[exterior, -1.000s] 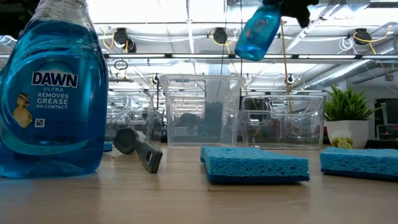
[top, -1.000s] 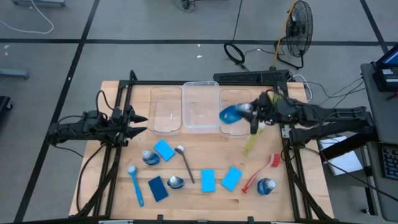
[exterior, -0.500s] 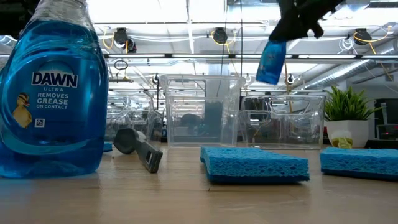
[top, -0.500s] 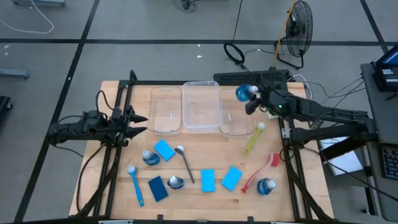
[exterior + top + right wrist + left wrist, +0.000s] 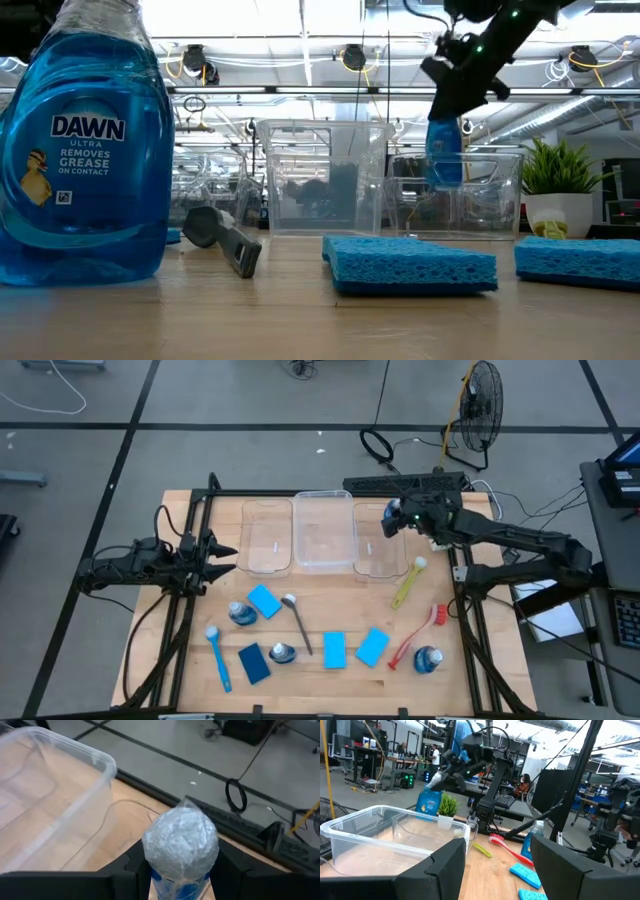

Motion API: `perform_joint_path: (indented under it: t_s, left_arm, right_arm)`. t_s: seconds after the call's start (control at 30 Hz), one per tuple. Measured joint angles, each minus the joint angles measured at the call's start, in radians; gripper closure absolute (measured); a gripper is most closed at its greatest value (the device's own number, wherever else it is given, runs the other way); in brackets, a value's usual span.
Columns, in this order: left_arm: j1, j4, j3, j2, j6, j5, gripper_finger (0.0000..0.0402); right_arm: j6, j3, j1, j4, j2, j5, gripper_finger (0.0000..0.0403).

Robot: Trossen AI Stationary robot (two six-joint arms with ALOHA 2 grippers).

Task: Pick & Place Kitchen Sink Supplies
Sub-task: Put the blue dishwashing liquid bottle into the right transparent bin

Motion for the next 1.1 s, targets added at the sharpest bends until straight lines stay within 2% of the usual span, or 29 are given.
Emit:
perform_joint_path:
  t_s: [0.37, 0.67, 0.83, 1.1]
  left_arm:
    - [0.0, 0.0, 0.0, 0.0, 0.031, -0.001, 0.0176]
    - [0.0, 0.0, 0.0, 0.0, 0.056, -0.07, 0.0176]
    - [0.0, 0.0, 0.0, 0.0, 0.055, -0.07, 0.0176]
    - [0.0, 0.0, 0.0, 0.0, 0.055, -0.07, 0.0176]
  right_arm:
    - [0.07, -0.172, -0.004, 0.171, 0.043, 0.001, 0.0267]
    - [0.071, -0.243, -0.005, 0.272, 0.042, 0.001, 0.0267]
    - [0.101, -0.275, -0.006, 0.308, 0.042, -0.022, 0.024]
    - [0.061, -0.278, -0.005, 0.34, 0.043, -0.026, 0.0223]
